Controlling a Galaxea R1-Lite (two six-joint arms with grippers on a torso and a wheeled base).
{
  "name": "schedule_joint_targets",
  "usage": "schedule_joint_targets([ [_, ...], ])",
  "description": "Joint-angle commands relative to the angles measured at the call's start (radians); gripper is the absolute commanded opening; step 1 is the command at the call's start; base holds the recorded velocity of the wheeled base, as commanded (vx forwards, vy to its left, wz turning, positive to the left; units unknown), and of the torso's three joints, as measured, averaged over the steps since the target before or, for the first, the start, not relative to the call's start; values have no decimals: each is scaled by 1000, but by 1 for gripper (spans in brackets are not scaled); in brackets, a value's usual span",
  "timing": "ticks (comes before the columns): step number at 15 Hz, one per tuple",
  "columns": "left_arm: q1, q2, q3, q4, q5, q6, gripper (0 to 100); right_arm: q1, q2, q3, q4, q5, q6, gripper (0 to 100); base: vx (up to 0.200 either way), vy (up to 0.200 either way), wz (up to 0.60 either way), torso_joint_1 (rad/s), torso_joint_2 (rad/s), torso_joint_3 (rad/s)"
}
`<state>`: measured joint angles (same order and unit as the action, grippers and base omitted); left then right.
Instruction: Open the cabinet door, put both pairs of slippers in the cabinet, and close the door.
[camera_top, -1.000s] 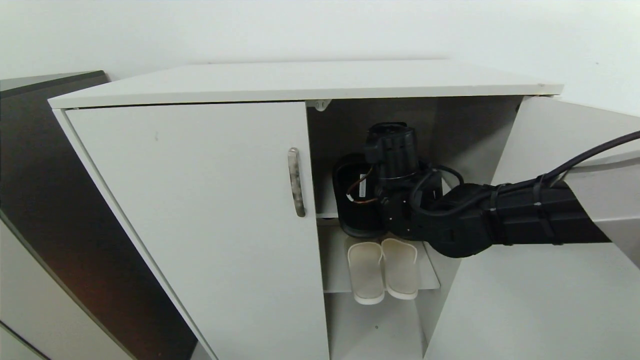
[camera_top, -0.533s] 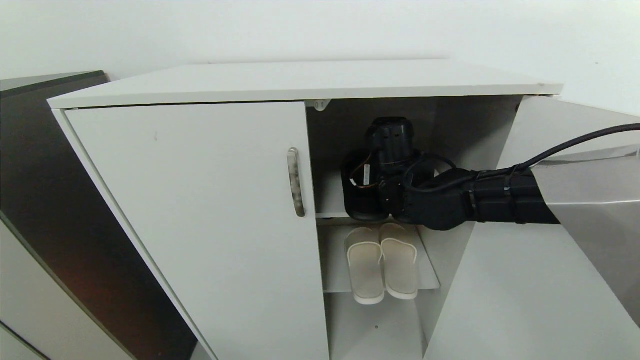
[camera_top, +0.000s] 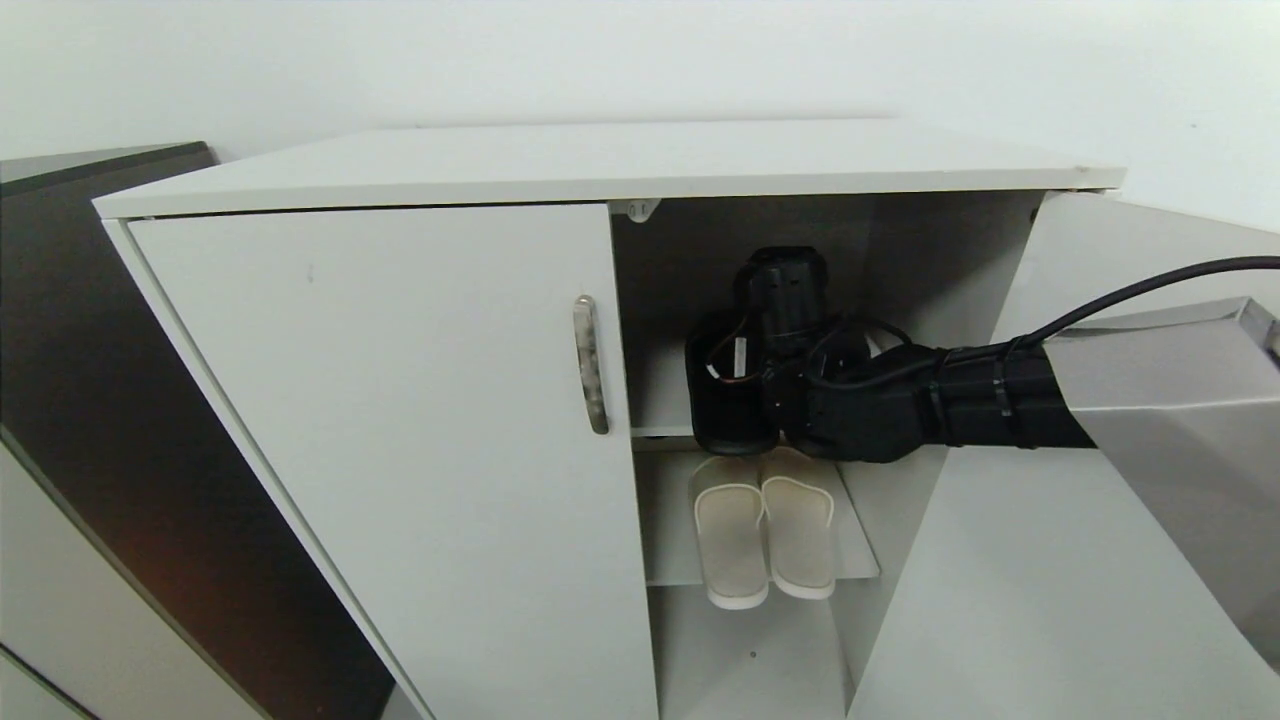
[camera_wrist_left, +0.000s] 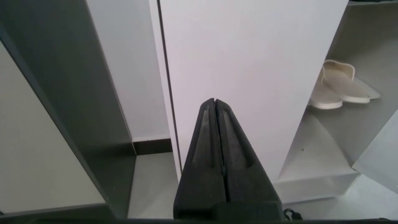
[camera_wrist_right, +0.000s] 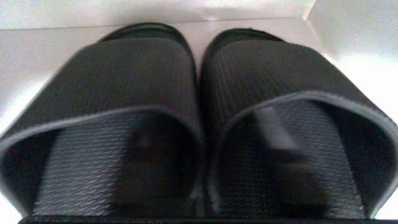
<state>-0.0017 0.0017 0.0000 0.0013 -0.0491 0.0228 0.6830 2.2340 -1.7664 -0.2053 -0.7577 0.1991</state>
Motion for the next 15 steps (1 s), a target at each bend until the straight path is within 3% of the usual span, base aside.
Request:
schedule_joint_targets([
  [1,0,0,0,-1,0,0,0,20,-44,42,0,0,0,100,0,0,0,0,0,0],
  [11,0,0,0,0,0,0,0,194,-479,571,-31,-5,83,100,0,0,0,0,0,0],
  [15,0,0,0,-1,0,0,0,265,-550,640,-32,0,92,100,0,0,0,0,0,0],
])
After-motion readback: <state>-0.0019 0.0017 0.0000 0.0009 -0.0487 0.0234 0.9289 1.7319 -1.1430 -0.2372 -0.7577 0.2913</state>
